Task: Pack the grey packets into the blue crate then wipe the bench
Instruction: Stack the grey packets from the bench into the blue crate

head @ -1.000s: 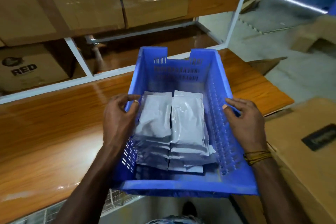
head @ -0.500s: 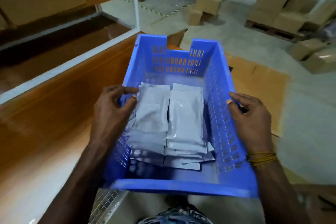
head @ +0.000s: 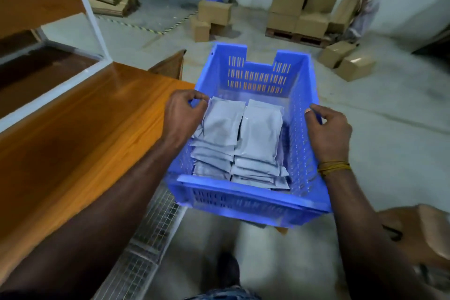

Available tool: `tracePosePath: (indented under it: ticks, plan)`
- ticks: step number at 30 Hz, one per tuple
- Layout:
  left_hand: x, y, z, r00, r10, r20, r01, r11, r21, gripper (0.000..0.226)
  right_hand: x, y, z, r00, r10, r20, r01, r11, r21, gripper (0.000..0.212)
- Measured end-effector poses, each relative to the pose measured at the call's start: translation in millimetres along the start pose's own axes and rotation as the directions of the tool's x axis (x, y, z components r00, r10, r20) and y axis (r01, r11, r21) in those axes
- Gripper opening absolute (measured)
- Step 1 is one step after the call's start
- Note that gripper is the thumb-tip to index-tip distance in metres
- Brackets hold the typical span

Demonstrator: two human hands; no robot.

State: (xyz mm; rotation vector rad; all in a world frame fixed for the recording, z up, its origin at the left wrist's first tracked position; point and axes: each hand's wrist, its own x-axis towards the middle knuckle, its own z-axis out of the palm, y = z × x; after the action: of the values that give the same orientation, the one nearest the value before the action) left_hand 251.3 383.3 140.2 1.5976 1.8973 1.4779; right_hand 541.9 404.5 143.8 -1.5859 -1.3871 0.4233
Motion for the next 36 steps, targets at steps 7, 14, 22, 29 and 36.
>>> tracePosePath:
  ticks: [7,14,22,29,36]
  plan:
    - [87.4,-25.0,96.2,0.996,0.011,0.092,-0.021,0.993,0.116,0.022,96.4,43.2,37.0,0.999,0.036,-0.026,-0.035,0.999,0.025,0.047]
    - [141.8,-26.1,152.8,0.992,0.02,0.126,-0.03,0.996,0.08,0.023,154.2,80.1,61.9,0.994,0.094,-0.062,-0.093,0.995,0.023,0.04]
    - [167.3,-58.0,183.1,0.985,-0.02,0.174,0.004,0.996,0.089,0.025,175.8,100.1,91.4,0.993,0.108,-0.056,-0.11,0.993,-0.035,0.031]
    - [176.0,-76.6,193.7,0.979,-0.076,0.188,0.062,0.995,0.079,0.03,178.1,114.0,108.0,0.991,0.135,-0.017,-0.136,0.989,-0.063,0.034]
    - [183.2,-79.3,194.4,0.944,-0.016,0.331,-0.037,0.987,0.153,0.024,183.0,117.1,110.4,0.975,0.202,0.097,-0.166,0.942,-0.292,0.038]
